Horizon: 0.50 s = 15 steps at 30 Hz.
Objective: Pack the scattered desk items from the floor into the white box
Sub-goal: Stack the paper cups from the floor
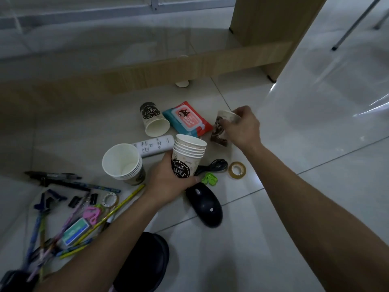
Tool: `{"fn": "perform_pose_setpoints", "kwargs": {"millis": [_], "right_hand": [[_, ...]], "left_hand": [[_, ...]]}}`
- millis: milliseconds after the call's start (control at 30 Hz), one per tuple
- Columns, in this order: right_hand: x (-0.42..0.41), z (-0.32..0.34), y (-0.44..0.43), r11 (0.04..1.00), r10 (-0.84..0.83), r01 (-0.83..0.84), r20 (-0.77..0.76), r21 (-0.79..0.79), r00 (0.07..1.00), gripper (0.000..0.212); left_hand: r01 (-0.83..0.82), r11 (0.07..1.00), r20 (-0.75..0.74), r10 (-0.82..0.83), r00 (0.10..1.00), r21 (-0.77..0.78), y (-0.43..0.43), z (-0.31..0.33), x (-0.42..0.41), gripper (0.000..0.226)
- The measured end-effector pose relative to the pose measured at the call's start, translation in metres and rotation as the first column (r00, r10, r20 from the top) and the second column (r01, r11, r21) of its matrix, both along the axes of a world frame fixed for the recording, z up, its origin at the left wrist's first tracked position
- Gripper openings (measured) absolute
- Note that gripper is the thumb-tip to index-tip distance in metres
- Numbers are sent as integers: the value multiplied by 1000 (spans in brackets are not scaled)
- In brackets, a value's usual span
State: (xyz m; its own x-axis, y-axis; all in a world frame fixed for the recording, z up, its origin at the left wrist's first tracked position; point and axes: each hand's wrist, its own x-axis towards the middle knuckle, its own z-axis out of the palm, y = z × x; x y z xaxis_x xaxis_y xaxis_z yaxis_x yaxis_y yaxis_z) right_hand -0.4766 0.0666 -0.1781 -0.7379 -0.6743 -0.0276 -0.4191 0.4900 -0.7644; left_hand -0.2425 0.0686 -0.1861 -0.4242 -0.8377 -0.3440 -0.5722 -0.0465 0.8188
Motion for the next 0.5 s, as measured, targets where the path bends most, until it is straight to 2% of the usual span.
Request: {"fn": "perform_pose_setpoints", "kwargs": {"millis": [100,167,233,300,400,433,500], "right_hand": [[8,28,7,943,-64,95,106,-319,992,27],[16,44,9,916,-20,28,26,-400,999,24],[22,51,6,952,76,-116,-147,-285,986,25],[26,48,-3,963,226,-252,-229,-95,947,36],[40,30,-29,857,511,-476,-202,198,835,78],[48,24,-40,811,577,-525,-201,258,792,88],[63,15,-66,764,633,-586,-139,271,762,95]], "left_hand": [[-9,1000,-8,9,1000,2,0,0,3,71],[-14,1000,-4,14,1000,3,-1,-1,4,69],[-30,999,10,30,999,11,0,-3,6,67],[-47,999,6,47,999,24,1,-5,8,67],[-84,995,2,84,996,57,2,-7,8,72],[-97,993,-10,98,995,72,3,-9,6,72],[-129,985,-39,134,990,112,6,-9,4,70]]}}
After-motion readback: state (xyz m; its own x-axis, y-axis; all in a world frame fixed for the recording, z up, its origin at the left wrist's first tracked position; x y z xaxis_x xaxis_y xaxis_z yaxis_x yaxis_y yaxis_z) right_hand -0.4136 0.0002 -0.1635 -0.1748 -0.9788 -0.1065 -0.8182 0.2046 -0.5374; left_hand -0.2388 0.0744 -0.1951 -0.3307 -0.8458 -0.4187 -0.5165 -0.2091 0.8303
